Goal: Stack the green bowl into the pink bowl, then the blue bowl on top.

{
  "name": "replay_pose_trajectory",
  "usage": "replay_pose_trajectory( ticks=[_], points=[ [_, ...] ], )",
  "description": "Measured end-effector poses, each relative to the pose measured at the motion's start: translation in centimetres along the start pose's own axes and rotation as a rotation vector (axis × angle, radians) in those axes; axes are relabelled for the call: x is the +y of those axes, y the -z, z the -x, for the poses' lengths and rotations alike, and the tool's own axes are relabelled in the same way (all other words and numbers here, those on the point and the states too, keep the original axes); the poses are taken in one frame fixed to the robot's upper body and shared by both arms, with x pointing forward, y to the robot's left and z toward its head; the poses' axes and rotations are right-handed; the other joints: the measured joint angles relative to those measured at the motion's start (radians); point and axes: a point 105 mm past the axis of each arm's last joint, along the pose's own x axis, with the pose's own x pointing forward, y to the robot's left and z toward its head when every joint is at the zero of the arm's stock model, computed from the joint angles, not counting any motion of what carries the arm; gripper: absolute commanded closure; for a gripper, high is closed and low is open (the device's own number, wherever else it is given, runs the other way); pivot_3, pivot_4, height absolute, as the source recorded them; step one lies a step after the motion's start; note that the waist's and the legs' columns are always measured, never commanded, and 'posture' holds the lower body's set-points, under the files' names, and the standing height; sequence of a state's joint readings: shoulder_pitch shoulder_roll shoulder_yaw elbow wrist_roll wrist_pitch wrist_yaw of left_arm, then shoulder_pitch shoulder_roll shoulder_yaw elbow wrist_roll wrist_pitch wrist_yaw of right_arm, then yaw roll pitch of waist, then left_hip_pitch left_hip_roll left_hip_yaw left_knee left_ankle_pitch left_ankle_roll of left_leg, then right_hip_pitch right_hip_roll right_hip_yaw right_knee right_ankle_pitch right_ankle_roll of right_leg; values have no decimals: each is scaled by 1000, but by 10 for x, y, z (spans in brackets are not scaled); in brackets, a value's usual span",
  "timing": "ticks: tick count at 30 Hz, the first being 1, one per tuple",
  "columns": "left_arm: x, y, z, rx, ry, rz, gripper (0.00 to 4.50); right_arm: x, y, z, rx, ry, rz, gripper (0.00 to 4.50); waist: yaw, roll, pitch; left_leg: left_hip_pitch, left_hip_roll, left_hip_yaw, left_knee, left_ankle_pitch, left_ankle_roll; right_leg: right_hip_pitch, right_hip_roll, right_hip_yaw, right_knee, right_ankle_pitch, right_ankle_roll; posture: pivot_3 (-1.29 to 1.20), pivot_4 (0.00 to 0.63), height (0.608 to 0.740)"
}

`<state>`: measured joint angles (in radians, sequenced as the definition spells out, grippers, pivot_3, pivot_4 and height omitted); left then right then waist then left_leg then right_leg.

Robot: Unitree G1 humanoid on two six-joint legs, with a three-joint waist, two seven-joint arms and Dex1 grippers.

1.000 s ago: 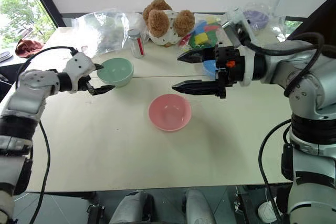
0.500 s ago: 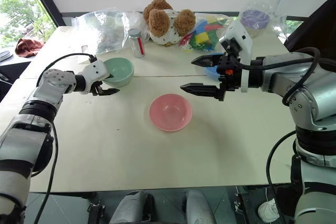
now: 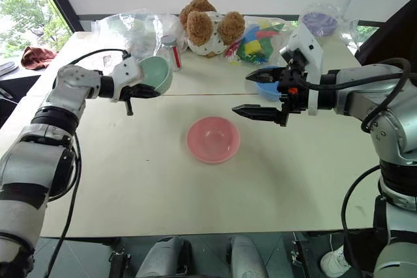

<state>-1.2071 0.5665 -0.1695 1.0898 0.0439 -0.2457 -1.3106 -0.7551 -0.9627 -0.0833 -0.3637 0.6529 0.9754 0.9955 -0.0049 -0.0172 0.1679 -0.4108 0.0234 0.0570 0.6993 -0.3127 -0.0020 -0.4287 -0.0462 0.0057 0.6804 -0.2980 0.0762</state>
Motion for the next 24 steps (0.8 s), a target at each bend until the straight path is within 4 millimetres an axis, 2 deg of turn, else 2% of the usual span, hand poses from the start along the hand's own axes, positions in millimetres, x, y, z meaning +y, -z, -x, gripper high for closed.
replay_pose_trajectory(
  ticks=[4, 6, 9, 12, 15, 21, 24],
  points=[
    [-24, -70, -21, -197, 254, -184, 4471, -1, 0, 7, 11, 6, -1, 0, 5, 0, 0, -1, 0, 0, 0, 0, 0, 0, 0, 1, 0, 0, 0, 0, 150, 740],
    [-36, -88, -21, -237, 336, -252, 4471, -3, 7, 12, 36, 23, -14, 0, -4, 0, 0, 0, 1, -1, 0, 0, 0, 0, 0, 2, 0, 0, 0, 0, 150, 740],
    [-60, -106, -26, -273, 449, -323, 4471, -7, 16, 23, 64, 62, -40, 0, -11, 0, 0, 1, 2, 0, 0, 0, 0, 0, 1, 4, 0, 0, 0, 0, 150, 740],
    [-82, -109, -31, -267, 556, -363, 4471, -9, 20, 32, 79, 96, -52, 0, -12, 0, 0, 2, 2, 0, 0, 0, 0, 0, 1, 4, 1, 0, 0, 0, 150, 740],
    [-97, -104, -31, -229, 633, -399, 4471, -7, 21, 39, 77, 118, -57, 0, -11, 1, 0, 3, 2, 0, 0, 0, 0, 1, 1, 5, 2, 0, 0, 0, 150, 740],
    [-114, -77, -30, -121, 722, -453, 4471, 2, 18, 44, 62, 113, -76, 0, -7, 1, 0, 2, 2, 0, 0, 0, 0, 1, 2, 5, 1, 0, 0, 0, 150, 740],
    [-120, -72, -30, -102, 754, -476, 4471, 8, 21, 44, 75, 92, -99, 0, -5, 1, 0, 2, 2, 0, 0, 0, 0, 1, 2, 5, 1, 0, 0, 0, 150, 740]
  ],
)
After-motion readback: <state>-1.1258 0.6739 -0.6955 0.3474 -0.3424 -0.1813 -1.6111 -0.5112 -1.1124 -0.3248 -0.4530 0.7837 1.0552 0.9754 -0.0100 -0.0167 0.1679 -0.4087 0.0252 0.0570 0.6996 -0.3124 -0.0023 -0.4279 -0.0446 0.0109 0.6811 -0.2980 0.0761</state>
